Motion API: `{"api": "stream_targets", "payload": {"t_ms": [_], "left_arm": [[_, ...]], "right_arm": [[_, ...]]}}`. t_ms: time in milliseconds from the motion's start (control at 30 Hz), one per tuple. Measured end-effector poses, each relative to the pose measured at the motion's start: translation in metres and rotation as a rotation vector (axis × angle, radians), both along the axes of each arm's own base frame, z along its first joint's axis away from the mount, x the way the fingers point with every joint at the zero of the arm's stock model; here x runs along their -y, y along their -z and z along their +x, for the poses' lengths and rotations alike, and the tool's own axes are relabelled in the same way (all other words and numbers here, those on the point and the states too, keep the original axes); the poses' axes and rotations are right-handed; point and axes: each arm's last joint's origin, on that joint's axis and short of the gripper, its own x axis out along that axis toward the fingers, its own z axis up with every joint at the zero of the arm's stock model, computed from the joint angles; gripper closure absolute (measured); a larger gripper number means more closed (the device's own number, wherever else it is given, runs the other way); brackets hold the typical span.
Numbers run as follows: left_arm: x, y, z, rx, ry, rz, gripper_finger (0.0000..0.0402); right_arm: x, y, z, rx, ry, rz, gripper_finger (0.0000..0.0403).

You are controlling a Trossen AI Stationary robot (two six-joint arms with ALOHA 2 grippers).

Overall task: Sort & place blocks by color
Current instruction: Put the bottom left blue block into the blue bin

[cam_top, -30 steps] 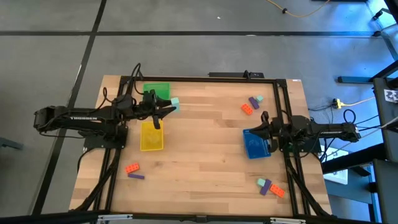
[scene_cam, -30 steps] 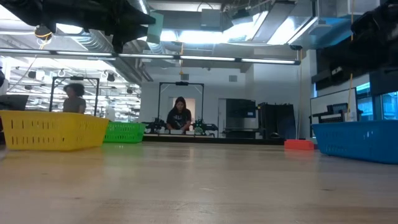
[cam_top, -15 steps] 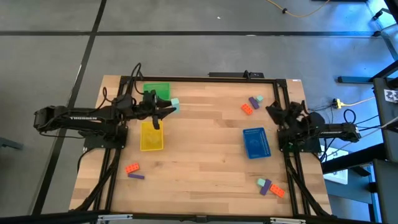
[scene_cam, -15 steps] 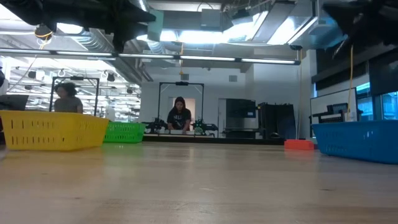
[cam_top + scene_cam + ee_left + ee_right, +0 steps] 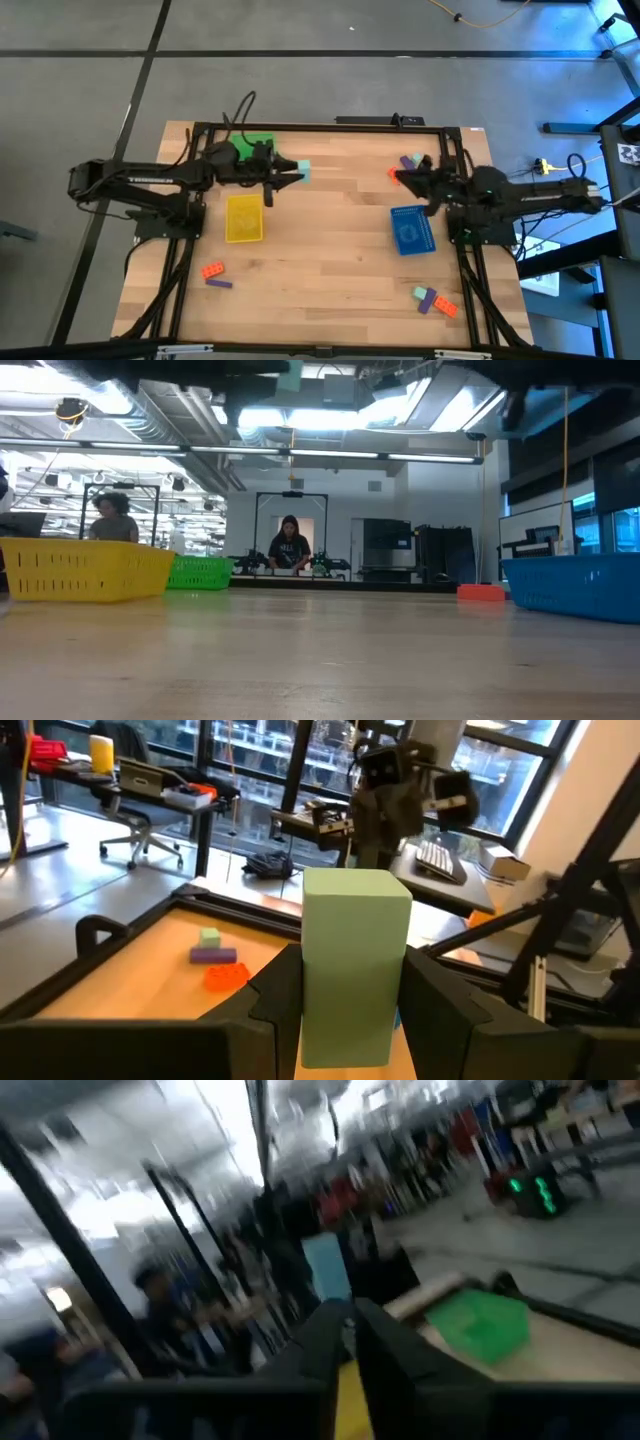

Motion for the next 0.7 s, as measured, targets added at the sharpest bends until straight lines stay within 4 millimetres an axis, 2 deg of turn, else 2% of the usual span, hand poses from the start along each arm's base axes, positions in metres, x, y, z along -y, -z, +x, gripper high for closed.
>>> {"api": "stream_targets", "payload": {"t_ms": [133,433,567,700], "left_arm": [[-0.003,-0.004,0.019,-0.014,0.016,-0.001,0.0278],[-0.002,-0.013,0.056,0.026,0.096,0.010,0.0278],[0.002,-0.011,0.066,0.074,0.129,-0.005,0.0278],[0.009,-0.009,0.071,0.107,0.153,-0.004,0.0278]], "right_arm": [[-0.001,-0.011,0.027,-0.096,0.002,-0.022,0.0297],[-0.004,-0.012,0.079,-0.237,-0.027,-0.058,0.0138],[-0.007,-0.016,0.099,-0.262,-0.096,-0.132,0.0104],[-0.009,-0.015,0.117,-0.296,-0.139,-0.167,0.0099]]}}
